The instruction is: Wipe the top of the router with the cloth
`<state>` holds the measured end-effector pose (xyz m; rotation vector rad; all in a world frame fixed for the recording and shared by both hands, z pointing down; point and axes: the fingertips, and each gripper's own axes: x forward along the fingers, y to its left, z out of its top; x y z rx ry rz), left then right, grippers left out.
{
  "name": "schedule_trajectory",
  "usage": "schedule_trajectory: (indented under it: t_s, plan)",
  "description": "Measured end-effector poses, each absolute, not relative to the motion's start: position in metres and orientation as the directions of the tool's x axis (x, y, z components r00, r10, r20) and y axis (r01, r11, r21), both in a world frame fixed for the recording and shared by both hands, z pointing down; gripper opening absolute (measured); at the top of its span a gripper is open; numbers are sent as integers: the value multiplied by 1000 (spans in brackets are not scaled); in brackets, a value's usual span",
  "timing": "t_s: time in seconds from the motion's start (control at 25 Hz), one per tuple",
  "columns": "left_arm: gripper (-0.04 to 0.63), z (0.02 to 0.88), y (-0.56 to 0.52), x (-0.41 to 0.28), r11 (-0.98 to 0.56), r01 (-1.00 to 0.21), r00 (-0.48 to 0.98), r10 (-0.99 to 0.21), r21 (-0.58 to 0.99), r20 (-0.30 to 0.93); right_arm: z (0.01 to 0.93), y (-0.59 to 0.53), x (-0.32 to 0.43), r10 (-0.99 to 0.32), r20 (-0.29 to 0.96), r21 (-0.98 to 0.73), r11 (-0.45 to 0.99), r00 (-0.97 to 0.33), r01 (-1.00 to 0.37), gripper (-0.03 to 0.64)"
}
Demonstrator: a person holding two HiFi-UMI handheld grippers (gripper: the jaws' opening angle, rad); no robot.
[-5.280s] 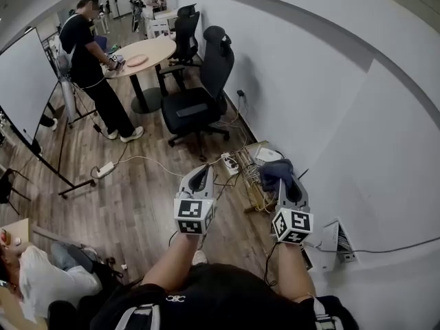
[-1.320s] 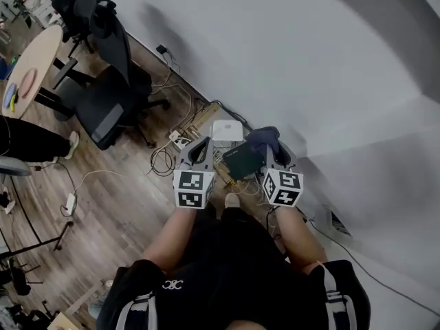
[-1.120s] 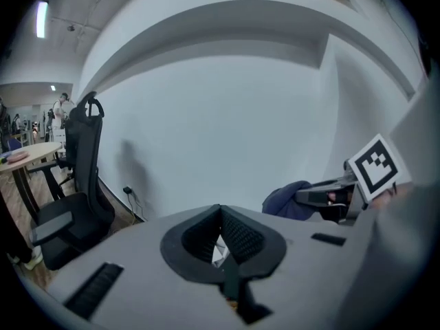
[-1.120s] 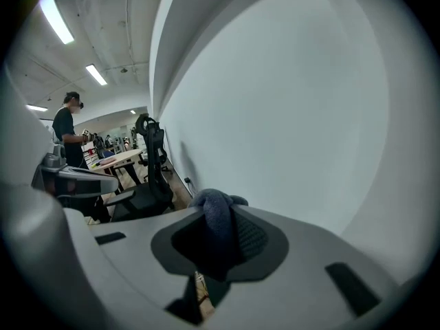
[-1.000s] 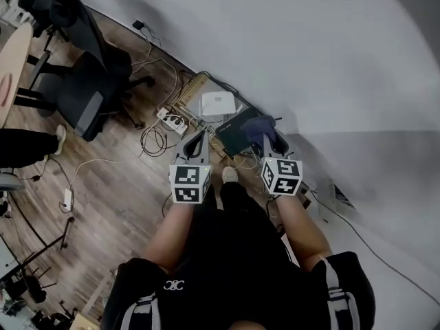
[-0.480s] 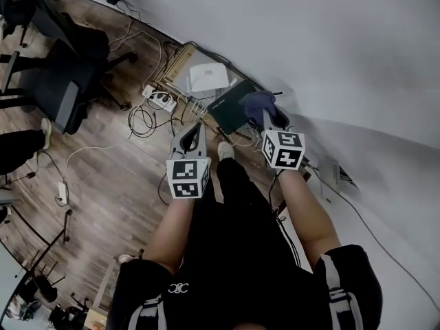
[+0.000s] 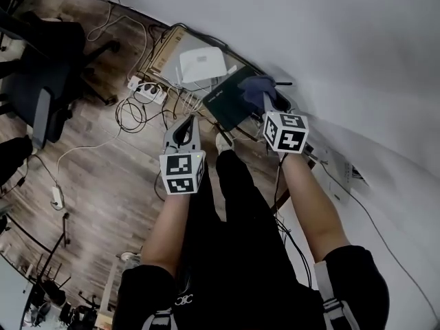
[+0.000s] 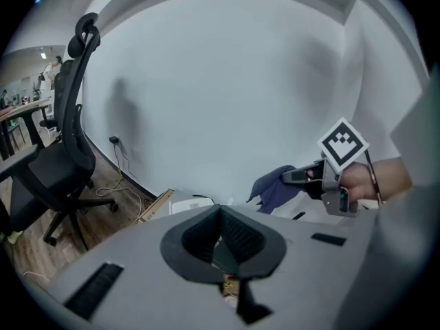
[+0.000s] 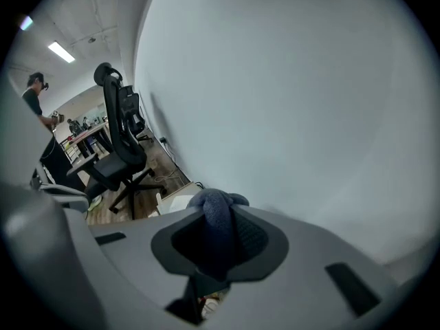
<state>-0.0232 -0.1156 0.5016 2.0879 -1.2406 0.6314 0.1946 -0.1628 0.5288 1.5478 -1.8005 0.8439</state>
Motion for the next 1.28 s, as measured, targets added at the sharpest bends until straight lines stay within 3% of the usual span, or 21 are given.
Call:
schedule_trajectory:
  t_s: [0.2, 0.64, 1.08, 1.28]
  plan:
    - [-2, 553, -127, -30, -389, -881, 459, -572, 269, 679, 586, -182, 195, -538, 833, -43, 167, -127, -985, 48]
    - [-2, 657, -105, -55, -395, -880, 444, -484, 264, 754, 702, -207, 220, -443, 896, 137, 235, 20, -962, 49]
    - [-2, 685, -97, -54, -414, -863, 470, -450, 289, 759, 751, -226, 220, -387, 922, 141, 296, 17, -945, 107]
    - [-2, 692, -94, -60, -406, -869, 458, -444, 282, 770, 763, -224, 214, -410, 912, 149, 313, 9, -938, 92]
